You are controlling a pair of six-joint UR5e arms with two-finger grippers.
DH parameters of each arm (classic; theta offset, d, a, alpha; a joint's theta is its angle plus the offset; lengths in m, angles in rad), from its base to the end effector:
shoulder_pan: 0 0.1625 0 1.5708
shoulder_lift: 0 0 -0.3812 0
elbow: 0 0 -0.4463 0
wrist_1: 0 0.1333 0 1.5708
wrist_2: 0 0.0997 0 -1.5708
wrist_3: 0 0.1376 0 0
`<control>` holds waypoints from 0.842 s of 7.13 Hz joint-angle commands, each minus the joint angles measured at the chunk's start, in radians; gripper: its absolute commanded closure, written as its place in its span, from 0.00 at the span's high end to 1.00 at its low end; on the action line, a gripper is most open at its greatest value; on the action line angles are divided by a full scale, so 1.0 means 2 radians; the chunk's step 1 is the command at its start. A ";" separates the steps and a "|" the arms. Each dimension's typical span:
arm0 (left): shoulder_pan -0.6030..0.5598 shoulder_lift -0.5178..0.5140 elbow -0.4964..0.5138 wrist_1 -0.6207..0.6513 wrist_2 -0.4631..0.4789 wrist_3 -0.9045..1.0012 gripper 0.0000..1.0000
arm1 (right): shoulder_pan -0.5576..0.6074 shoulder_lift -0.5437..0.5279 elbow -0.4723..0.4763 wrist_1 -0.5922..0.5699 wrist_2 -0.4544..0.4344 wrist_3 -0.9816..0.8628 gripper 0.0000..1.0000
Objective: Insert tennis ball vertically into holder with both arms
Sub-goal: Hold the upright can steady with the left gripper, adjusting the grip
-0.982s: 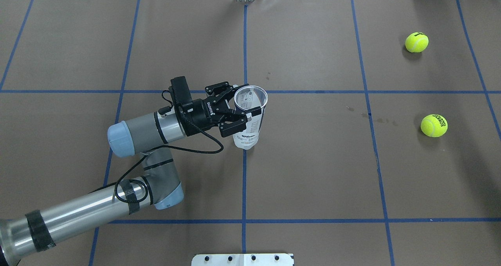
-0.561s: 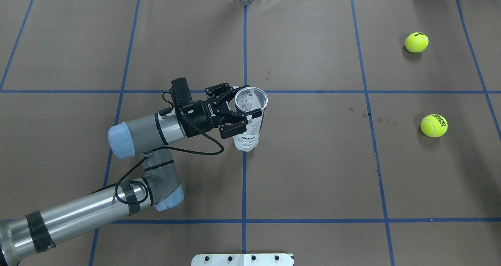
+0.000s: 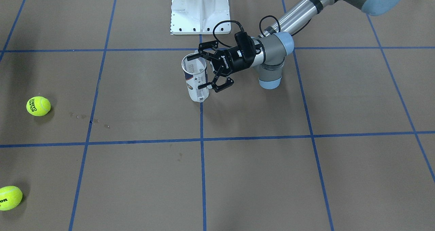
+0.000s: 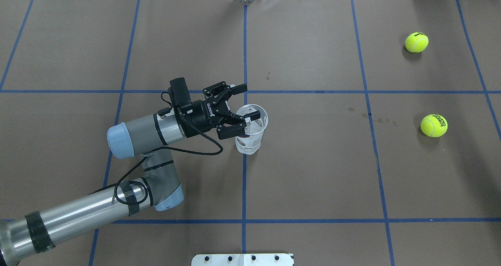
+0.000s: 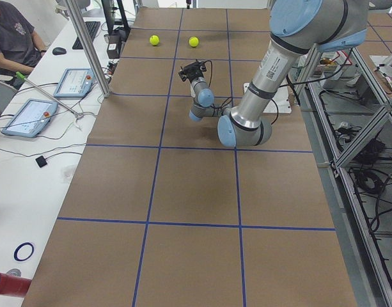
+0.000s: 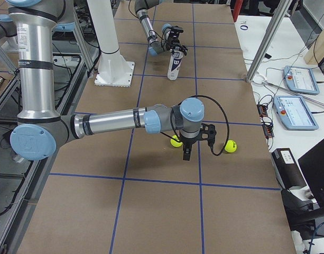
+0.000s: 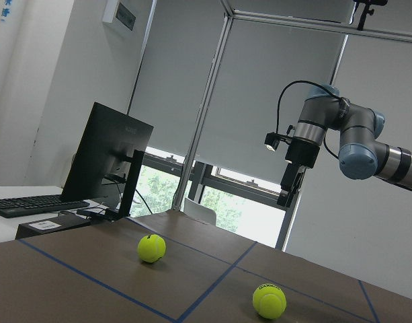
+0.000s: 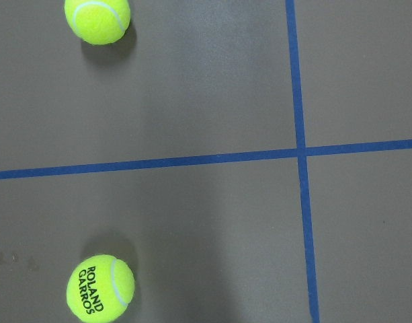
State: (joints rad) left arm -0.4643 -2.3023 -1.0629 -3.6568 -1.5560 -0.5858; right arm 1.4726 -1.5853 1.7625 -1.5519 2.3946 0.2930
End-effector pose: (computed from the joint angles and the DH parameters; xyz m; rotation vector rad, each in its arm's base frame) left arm 0.5871 -0.4454 0.1809 1.5451 1.7338 0.2475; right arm -0.0217 -0.5503 0.5373 0.0218 -0.8415 0.1024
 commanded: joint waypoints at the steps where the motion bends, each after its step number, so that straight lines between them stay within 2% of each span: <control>1: 0.001 0.005 -0.002 -0.002 0.000 -0.001 0.99 | 0.000 0.000 0.000 0.000 0.000 0.000 1.00; 6: 0.001 0.033 -0.035 -0.005 -0.002 -0.003 1.00 | 0.000 0.000 0.000 0.001 0.000 0.000 1.00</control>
State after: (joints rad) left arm -0.4639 -2.2426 -1.1262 -3.6672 -1.5593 -0.5942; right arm 1.4731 -1.5862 1.7625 -1.5514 2.3949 0.2930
